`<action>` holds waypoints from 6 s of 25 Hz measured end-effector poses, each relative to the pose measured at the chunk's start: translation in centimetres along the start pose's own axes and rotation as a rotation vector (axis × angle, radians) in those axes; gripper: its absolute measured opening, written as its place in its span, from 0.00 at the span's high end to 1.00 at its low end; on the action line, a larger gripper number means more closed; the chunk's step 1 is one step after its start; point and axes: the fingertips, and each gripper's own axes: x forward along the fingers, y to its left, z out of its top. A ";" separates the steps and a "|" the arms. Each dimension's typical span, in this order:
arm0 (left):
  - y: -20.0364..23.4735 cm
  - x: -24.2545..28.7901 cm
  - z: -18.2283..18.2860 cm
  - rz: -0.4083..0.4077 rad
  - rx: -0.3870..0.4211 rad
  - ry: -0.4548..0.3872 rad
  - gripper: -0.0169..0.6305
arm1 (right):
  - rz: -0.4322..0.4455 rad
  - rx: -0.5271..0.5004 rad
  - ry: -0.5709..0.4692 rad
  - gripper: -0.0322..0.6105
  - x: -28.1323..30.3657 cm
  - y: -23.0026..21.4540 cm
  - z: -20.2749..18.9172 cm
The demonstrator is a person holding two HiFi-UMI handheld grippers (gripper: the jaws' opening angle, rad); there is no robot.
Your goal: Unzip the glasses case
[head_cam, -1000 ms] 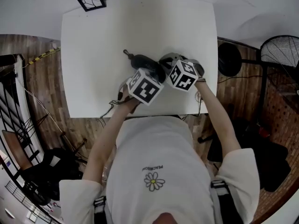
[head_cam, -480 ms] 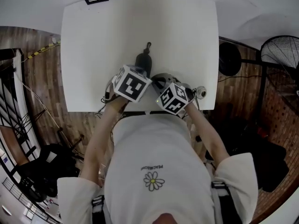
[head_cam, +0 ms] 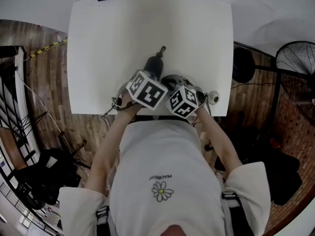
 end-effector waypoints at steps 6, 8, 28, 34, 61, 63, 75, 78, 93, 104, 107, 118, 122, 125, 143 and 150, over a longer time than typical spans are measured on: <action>0.3 0.1 0.0 0.009 -0.009 0.005 0.95 | -0.055 -0.097 0.028 0.94 0.3 -4.8 0.1; 0.3 0.1 0.0 -0.010 -0.026 0.006 0.95 | -0.066 -0.140 0.029 0.94 0.5 -6.0 0.3; 1.4 -2.1 1.1 0.010 -0.042 -0.028 0.95 | -0.313 0.239 0.068 0.94 -2.4 -8.3 -2.8; -2.5 -0.5 0.1 -0.049 -0.041 -0.021 0.95 | -0.205 0.253 0.044 0.94 -2.1 -1.2 -2.2; -2.7 -0.2 -0.9 -0.109 -0.119 0.000 0.95 | 0.017 -0.355 0.076 0.94 -0.4 -3.6 1.1; -2.8 -0.1 -0.9 -0.111 -0.120 0.000 0.95 | 0.035 -0.426 0.082 0.94 -0.2 -3.5 1.2; -2.6 0.1 -0.6 -0.116 -0.112 -0.050 0.95 | 0.098 -0.554 0.084 0.94 0.9 -4.1 1.6; -1.6 -2.5 -0.1 -0.125 -0.187 -0.161 0.95 | 0.021 -0.426 0.051 0.93 0.2 -4.9 2.4; 9.4 -25.6 6.4 0.271 -0.290 -1.082 0.95 | -0.368 0.172 -0.582 0.83 -18.7 -11.8 15.8; 7.6 -29.7 5.7 0.358 -0.258 -1.287 0.95 | -0.685 0.331 -0.833 0.93 -26.5 -10.8 17.2; 7.5 -30.5 5.5 0.422 -0.261 -1.339 0.95 | -0.734 0.360 -0.841 0.94 -26.7 -10.4 16.6; 7.0 -30.5 5.5 0.485 -0.203 -1.330 0.95 | -0.732 0.385 -0.779 0.94 -24.8 -9.1 15.0; 7.2 -30.1 5.1 0.482 -0.200 -1.327 0.95 | -0.721 0.398 -0.779 0.94 -24.4 -9.0 14.9; 7.5 -28.4 4.4 0.483 -0.194 -1.280 0.95 | -0.710 0.423 -0.761 0.94 -23.6 -9.0 14.2; 8.1 -28.0 2.5 0.497 -0.215 -1.269 0.95 | -0.707 0.399 -0.682 0.94 -21.8 -8.0 13.4; 7.8 -28.2 2.5 0.513 -0.192 -1.272 0.95 | -0.713 0.402 -0.670 0.94 -21.8 -7.8 12.9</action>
